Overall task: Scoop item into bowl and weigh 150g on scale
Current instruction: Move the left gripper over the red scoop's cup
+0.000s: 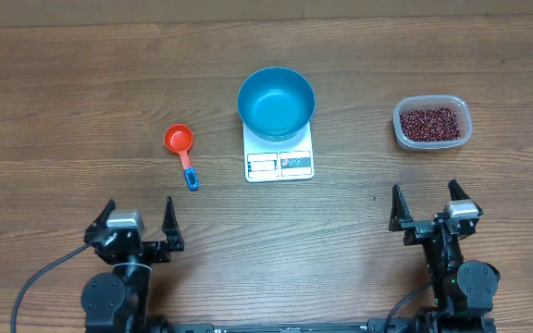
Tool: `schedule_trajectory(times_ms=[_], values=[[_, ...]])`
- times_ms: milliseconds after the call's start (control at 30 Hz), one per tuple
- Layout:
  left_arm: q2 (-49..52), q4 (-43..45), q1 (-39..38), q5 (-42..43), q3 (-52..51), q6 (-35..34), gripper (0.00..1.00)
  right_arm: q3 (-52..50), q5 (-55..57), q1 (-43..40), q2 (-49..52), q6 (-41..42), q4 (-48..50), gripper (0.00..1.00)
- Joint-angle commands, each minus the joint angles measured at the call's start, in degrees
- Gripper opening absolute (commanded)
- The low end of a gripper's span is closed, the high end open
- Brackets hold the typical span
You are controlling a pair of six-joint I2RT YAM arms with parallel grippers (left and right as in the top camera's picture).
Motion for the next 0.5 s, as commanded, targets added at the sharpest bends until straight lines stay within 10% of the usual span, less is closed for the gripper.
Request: schedule_trajectory(times_ms=[0, 467], values=[[4.2, -0.1, 0.3, -0.8, 4.8, -1.2, 1.0, -0.6, 0.4, 0.3, -0.7, 0.2, 0.2, 1.0], [36.7, -10.4, 0.3, -0.8, 33.2, -0.1, 1.0, -0.6, 0.4, 0.3, -0.7, 0.2, 0.2, 1.0]])
